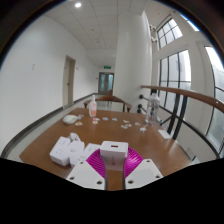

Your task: Unplug charger

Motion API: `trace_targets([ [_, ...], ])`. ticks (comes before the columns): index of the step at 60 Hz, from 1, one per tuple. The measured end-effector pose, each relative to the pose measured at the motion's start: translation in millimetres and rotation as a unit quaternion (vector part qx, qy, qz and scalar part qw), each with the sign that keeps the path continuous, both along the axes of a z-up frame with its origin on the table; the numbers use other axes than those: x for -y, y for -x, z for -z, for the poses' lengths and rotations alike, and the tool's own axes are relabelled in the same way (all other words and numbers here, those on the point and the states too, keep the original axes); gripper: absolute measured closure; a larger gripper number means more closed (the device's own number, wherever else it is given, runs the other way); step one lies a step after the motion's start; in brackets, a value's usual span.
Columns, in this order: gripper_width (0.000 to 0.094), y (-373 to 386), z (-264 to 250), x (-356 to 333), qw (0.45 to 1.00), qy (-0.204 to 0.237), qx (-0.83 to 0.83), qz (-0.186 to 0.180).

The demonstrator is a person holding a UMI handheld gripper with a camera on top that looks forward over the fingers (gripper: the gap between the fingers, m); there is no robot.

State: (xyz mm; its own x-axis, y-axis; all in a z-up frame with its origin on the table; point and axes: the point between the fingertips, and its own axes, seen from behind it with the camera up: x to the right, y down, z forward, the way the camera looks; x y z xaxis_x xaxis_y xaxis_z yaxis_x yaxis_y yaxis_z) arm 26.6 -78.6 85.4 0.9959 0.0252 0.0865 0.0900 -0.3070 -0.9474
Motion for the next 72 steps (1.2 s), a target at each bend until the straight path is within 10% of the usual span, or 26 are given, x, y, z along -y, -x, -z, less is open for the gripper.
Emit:
trace_targets([
  [17,0.0721,-21.7,69.3,-16.1,0.996,0.083,-0.041,0.003],
  [27,0.0552,-15.8,77.0,-25.9,0.995,0.092,-0.045,-0.004],
  [37,0.0038,-7.7,85.3,-26.0,0.993,0.103,-0.058,-0.012],
  [72,0.0092,-11.3,-14.7,66.1,1.000,-0.025,-0.014,-0.003],
])
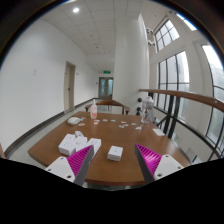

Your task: Unplug charger

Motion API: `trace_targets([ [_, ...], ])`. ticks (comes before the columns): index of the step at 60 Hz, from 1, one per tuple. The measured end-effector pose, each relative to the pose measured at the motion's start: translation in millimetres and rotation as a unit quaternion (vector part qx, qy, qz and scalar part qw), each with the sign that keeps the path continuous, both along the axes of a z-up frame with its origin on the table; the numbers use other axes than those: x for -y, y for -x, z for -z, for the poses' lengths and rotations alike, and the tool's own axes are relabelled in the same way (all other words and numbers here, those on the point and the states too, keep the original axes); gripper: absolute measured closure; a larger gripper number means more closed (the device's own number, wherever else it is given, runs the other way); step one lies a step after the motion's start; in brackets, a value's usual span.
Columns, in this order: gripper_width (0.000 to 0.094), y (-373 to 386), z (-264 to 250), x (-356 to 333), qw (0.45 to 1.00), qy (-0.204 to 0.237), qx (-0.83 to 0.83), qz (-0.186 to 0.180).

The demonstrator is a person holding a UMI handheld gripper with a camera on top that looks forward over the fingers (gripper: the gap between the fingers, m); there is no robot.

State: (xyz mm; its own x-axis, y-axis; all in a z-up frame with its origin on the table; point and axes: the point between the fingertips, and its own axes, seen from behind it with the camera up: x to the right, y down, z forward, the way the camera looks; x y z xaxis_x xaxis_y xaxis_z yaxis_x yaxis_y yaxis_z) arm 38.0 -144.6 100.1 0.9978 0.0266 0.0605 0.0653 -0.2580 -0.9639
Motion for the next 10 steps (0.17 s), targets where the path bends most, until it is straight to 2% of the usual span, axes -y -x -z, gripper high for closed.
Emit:
trace_targets([
  [10,0.0096,-3.3,-8.2,15.2,1.000,-0.019,0.010,0.001],
])
